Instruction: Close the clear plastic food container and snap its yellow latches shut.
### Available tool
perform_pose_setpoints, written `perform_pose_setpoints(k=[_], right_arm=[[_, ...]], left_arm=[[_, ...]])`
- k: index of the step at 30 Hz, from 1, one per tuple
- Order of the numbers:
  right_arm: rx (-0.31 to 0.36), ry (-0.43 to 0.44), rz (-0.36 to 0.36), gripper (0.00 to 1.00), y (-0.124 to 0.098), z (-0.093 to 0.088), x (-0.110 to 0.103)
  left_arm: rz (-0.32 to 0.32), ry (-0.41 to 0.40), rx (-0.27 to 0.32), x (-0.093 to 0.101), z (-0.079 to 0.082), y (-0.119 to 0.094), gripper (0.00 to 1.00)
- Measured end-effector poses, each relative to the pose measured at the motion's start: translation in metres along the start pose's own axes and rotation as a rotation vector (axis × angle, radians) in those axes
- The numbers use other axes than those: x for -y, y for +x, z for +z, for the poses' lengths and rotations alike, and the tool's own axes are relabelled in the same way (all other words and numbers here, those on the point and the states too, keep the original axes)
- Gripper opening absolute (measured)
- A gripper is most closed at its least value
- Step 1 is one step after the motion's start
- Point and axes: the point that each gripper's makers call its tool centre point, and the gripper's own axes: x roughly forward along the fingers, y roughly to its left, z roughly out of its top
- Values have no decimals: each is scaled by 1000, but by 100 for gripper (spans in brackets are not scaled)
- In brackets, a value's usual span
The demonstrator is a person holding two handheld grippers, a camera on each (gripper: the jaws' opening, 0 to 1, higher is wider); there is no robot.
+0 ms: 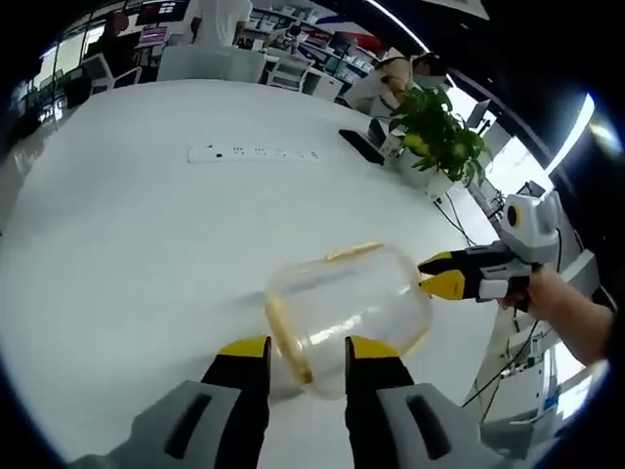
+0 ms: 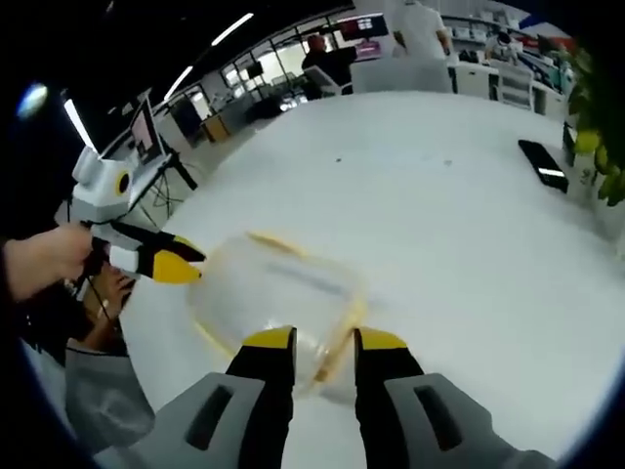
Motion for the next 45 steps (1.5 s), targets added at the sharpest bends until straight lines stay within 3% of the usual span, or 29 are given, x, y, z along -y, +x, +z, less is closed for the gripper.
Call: perform_pose_setpoints(k=[9, 15, 19, 26, 31, 45], right_arm=[[20, -85, 47, 20, -2, 9, -11], [18, -128, 88, 19, 2, 12, -21], [12, -141, 102, 18, 5, 13, -24], [-8, -190, 127, 18, 12, 15, -30], [-31, -236, 141, 18, 18, 17, -32], [-58, -317, 202, 17, 31, 24, -45]], left_arm=[[-36, 195, -38, 11, 3, 1, 24], [-59, 297, -62, 19, 8, 6, 25], [-87, 319, -66, 28, 9, 9, 25], [-111, 456, -99, 39, 9, 17, 25], [-103, 630, -121, 39, 14, 23, 26], [-168, 735, -160, 63, 10, 37, 26]])
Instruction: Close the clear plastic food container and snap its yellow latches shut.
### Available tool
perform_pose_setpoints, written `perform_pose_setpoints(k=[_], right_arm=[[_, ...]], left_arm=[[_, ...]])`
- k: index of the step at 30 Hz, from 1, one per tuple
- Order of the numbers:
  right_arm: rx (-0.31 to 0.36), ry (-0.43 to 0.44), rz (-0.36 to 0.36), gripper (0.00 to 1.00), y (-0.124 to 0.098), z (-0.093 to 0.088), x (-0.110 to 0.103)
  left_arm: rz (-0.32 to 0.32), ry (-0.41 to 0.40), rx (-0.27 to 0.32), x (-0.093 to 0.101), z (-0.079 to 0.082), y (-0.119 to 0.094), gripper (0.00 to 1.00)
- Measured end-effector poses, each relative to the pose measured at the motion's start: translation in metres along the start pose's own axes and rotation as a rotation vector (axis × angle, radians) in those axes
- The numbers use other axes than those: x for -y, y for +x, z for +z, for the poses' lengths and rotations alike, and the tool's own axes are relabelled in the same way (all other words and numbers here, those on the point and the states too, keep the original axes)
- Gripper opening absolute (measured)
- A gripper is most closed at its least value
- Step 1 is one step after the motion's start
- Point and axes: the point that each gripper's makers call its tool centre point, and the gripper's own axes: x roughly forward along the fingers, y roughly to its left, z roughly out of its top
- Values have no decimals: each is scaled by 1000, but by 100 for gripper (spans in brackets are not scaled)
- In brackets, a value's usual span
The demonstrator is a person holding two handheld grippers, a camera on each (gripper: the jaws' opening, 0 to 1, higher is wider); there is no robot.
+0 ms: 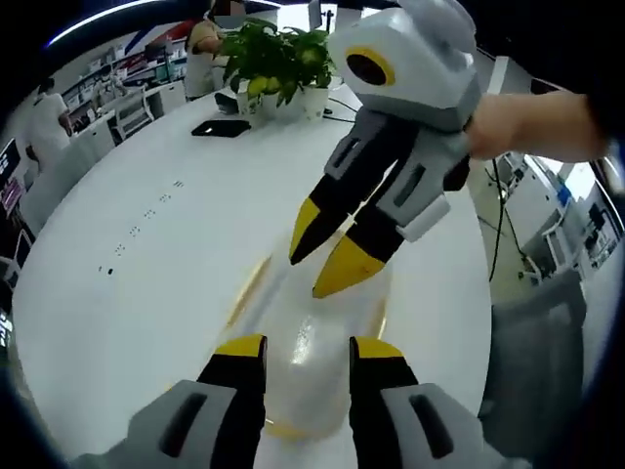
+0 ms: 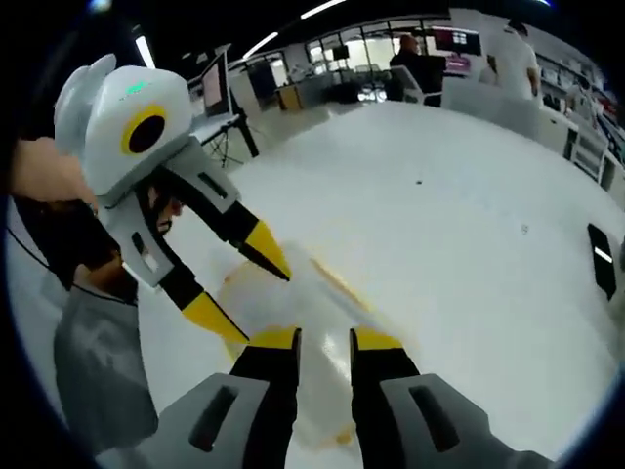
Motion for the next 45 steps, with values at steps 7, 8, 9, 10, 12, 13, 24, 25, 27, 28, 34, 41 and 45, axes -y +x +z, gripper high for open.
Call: perform_pose_setpoints(k=[7, 8, 9, 10, 12, 13, 24, 25, 27, 28, 34, 41, 45], right_arm=[[2, -6, 7, 16, 5, 3, -1], [2, -8, 7, 16, 5, 3, -1], [0, -9, 8, 16, 6, 4, -1], [-1, -11, 8, 16, 7, 4, -1], [-1, -15, 10, 16, 8, 6, -1], [0, -16, 10, 16, 9, 7, -1], [-4, -40, 18, 17, 14, 17, 3], [-6, -43, 21, 17, 15, 18, 3], [-12, -56, 26, 17, 16, 19, 4], [-16, -59, 28, 18, 17, 19, 4], [-36, -98, 52, 21, 21, 22, 5], [-52, -144, 84, 24, 23, 28, 7], [-72, -190, 122, 27, 25, 30, 8]], left_arm=[[-22, 24, 1, 11, 6, 4, 27], [-22, 39, -1, 13, 6, 4, 27], [-21, 50, -5, 14, 7, 5, 27], [-23, 65, -9, 16, 7, 5, 27], [-26, 84, -14, 19, 6, 6, 27], [-27, 91, -17, 20, 6, 6, 27], [-31, 196, -49, 29, 2, 9, 29], [-34, 199, -51, 30, 2, 9, 29], [-38, 210, -54, 32, 1, 9, 29], [-38, 224, -60, 34, 0, 10, 29], [-42, 247, -68, 38, -1, 12, 29], [-44, 260, -62, 41, 2, 12, 31], [-40, 270, -70, 43, 1, 14, 31]])
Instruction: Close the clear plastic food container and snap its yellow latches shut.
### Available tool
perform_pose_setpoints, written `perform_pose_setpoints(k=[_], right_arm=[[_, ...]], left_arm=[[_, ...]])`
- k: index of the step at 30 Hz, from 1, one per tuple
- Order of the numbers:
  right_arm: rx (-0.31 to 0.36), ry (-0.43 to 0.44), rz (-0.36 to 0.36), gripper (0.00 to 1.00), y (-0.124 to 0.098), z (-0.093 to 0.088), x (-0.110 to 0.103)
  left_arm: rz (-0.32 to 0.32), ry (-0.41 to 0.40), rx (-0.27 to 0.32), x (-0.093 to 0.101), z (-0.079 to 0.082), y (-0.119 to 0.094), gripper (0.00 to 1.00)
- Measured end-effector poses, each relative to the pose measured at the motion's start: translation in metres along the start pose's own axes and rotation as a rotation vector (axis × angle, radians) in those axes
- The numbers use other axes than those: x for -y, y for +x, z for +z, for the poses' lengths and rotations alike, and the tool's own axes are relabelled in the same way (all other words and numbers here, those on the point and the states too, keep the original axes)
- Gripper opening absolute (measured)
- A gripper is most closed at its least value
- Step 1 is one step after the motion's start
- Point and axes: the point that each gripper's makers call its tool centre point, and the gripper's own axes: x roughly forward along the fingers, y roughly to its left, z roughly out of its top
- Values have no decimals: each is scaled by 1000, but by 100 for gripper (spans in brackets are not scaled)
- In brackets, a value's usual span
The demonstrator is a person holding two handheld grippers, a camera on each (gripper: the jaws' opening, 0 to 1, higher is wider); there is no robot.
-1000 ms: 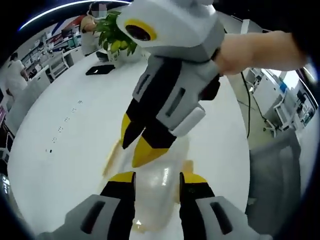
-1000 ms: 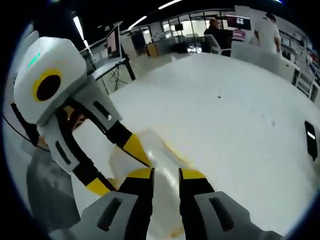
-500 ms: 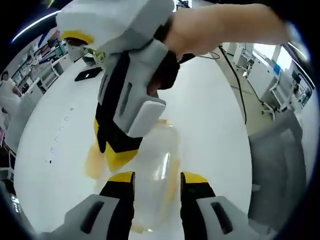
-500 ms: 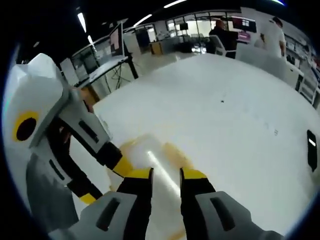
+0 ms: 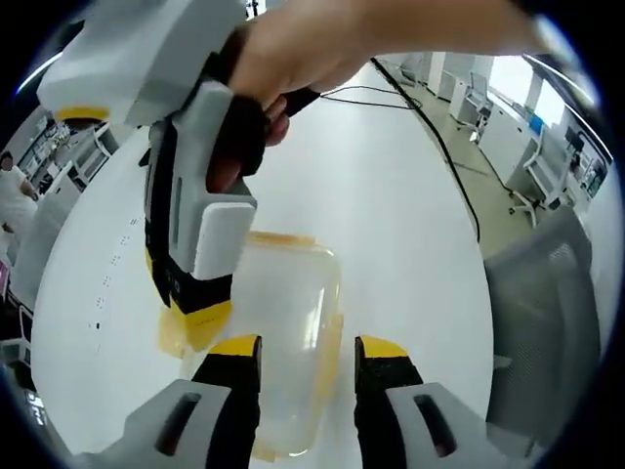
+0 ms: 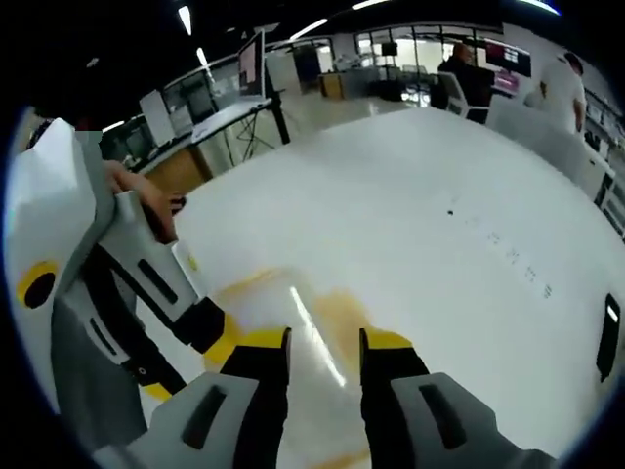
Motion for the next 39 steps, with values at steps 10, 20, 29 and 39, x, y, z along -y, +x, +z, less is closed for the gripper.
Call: perform_pose_setpoints(k=[10, 20, 29, 39], right_arm=[[-33, -7, 161, 31, 10, -6, -3], [-112, -67, 210, 30, 12, -19, 2], [-186, -135, 258, 29, 13, -18, -2], [-253, -125, 307, 30, 15, -20, -3]], left_arm=[[25, 64, -27, 0, -2, 3, 32], [44, 122, -37, -4, -1, 7, 32], [64, 169, -49, -6, -1, 9, 31], [77, 250, -88, -5, -3, 9, 32]])
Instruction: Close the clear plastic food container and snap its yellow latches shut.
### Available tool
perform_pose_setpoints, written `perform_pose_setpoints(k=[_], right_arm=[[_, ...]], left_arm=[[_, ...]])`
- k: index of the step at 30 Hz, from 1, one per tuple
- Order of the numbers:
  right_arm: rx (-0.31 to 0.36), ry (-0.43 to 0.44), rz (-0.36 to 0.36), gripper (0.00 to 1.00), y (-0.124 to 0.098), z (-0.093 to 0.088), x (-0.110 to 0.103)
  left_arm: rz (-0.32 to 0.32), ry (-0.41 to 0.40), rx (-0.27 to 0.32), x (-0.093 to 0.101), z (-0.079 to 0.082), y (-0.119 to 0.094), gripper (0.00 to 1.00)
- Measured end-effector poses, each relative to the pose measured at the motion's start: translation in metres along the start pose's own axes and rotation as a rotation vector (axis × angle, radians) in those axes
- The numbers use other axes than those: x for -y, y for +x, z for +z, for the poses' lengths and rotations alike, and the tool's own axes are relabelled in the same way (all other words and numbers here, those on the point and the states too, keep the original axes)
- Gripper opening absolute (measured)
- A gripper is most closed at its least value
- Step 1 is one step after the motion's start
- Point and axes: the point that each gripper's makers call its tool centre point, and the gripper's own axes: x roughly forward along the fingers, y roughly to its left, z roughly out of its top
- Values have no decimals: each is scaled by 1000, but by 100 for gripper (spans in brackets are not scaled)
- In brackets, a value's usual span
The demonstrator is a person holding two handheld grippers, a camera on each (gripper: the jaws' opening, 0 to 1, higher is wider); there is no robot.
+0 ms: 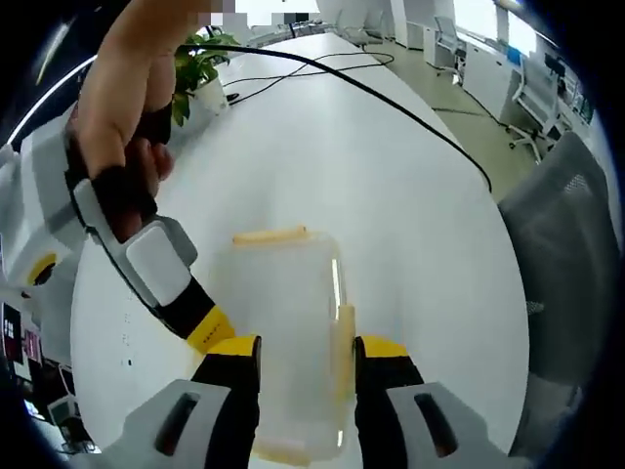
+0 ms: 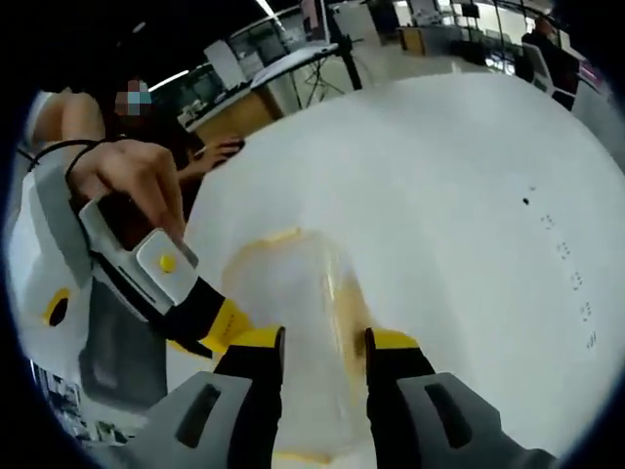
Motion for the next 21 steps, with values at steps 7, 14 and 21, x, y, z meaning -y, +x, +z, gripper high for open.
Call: perform_pose_setpoints(k=[7, 14, 21], right_arm=[[-78, -66, 10, 32, 2, 0, -5], [-107, -88, 10, 31, 2, 0, -4], [-128, -99, 12, 31, 4, 0, -5]], left_arm=[[1, 22, -13, 0, 0, 1, 32], [-3, 24, -33, -1, 0, 2, 32], [-12, 27, -63, -1, 0, 3, 32]])
